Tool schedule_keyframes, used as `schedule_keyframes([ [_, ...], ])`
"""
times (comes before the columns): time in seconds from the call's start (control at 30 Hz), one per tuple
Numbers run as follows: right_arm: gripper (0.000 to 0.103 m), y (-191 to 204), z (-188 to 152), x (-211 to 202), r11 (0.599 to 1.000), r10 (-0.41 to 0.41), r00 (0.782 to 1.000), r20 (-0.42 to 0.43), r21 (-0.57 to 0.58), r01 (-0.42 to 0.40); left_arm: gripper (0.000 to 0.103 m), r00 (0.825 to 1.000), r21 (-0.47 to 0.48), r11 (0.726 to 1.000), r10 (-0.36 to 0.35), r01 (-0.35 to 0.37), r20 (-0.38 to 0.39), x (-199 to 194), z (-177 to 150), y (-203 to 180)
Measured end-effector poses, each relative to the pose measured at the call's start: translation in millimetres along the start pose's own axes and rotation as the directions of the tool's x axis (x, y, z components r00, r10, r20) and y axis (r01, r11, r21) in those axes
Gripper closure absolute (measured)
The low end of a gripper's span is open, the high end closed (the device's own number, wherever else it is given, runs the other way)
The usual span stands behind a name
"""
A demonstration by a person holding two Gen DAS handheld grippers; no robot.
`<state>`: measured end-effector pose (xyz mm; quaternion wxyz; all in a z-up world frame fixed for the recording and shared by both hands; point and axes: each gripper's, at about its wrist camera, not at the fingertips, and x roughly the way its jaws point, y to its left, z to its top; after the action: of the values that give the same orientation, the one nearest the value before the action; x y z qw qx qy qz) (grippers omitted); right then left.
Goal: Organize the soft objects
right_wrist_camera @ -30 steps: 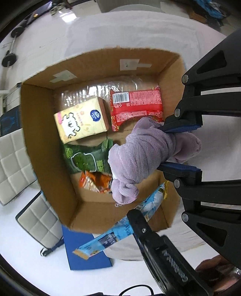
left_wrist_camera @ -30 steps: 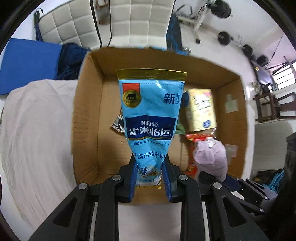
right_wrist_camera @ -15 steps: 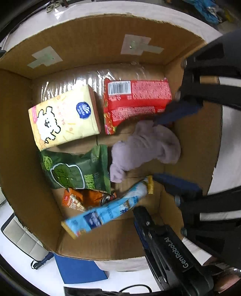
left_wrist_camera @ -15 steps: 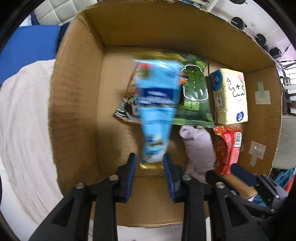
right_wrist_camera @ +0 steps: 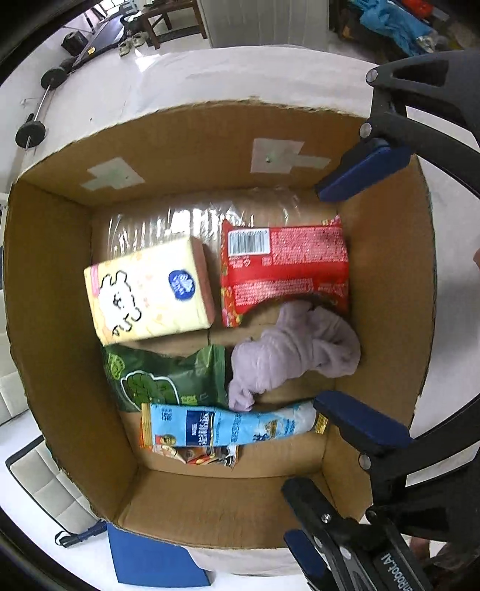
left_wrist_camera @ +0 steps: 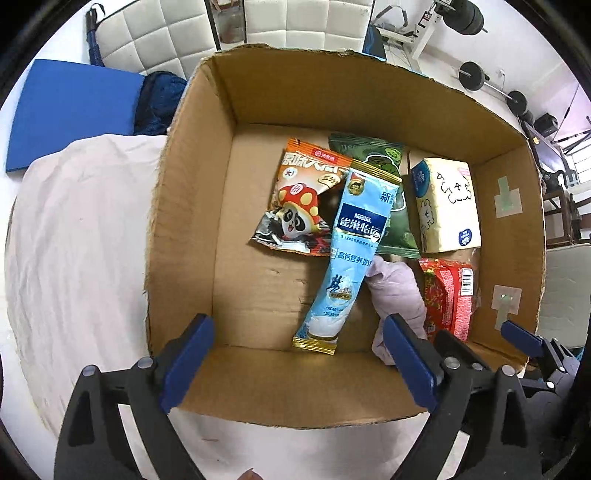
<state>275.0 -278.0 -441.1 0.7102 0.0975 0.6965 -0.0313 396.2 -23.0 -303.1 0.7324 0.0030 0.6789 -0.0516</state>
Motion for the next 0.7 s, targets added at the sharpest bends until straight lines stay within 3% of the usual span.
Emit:
schedule_keyframes([
  [0.07,0.000,-6,-7,-1,1.000,-0.008,1.000,0.006,-0.002,0.008,0.004,1.000,-0.006,1.000,-0.001,0.001,0.009,0,1,2],
  [0.33,0.000,-1,-19,-21,1.000,-0.021,0.998,0.060,-0.017,0.022,0.003,0.996,-0.001,1.000,0.020,-0.020,0.084,-24,-8,7],
  [0.5,0.000,-7,-40,-68,1.000,0.003,0.991,0.136,-0.028,0.001,0.003,0.984,0.004,1.000,0.021,-0.022,0.175,-71,-28,0],
  [0.7,0.000,-20,-84,-153,0.999,0.045,0.960,0.275,-0.026,-0.039,0.003,0.958,0.007,1.000,0.001,-0.003,0.288,-145,-68,-8],
])
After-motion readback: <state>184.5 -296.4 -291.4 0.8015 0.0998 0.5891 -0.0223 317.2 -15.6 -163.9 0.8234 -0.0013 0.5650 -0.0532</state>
